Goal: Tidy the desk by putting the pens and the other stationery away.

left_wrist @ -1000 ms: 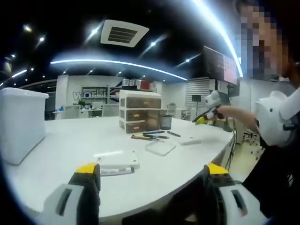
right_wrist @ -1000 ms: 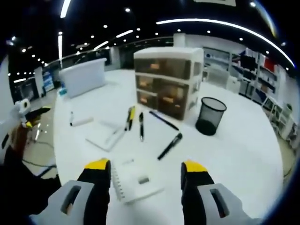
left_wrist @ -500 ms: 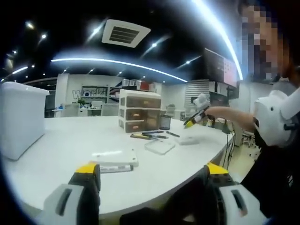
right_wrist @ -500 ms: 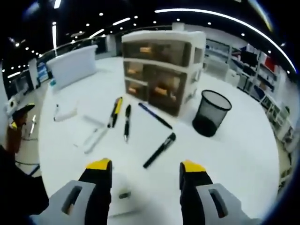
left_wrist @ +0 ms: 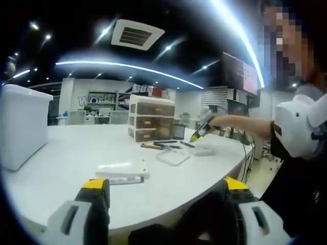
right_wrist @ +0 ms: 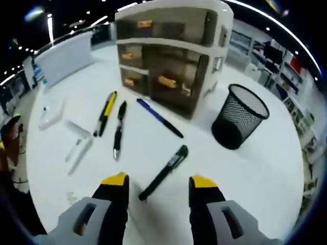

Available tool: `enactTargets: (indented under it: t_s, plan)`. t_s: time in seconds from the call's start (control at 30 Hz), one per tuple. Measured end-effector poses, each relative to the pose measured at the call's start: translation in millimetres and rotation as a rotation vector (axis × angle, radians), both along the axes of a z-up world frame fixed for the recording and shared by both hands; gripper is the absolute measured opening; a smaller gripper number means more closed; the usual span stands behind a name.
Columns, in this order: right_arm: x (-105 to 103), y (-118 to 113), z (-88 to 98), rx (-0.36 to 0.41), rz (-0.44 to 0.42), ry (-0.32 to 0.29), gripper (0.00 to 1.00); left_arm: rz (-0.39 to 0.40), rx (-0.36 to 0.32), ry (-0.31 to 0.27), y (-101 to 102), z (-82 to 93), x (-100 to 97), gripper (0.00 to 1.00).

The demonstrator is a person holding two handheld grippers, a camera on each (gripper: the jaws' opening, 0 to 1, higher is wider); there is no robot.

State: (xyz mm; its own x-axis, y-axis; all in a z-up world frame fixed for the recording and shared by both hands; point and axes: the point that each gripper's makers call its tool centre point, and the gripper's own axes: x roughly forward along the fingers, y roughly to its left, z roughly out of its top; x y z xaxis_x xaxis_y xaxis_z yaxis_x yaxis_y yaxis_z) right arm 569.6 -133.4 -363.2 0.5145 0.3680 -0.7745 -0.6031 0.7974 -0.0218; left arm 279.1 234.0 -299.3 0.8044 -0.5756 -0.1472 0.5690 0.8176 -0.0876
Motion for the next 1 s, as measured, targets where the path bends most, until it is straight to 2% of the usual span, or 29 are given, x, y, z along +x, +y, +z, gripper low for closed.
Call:
enactTargets:
  t_s: [0.2,0.47,0.63,1.0]
  plan:
    - [6,2,-8.4,-0.011,-0.023,0.015,0.38,0.006,-0.003,0.003,3,0.2,1.1,0.89]
    - [10,2,-15.6,-0.098,-0.023,0.004,0.31,0.005,-0.004,0.014,2,-3.2,3.7,0.88]
    - [9,5,-19.8,-0.115,-0.015,0.015,0.24,0.001,-0.005,0.02,0,-5.1,4.5,0.88]
    - [1,14,-25.4,-0.069,-0.013,0.067,0.08,-0.006,-0.01,0.029,-3,-9.9,3.3,0.88]
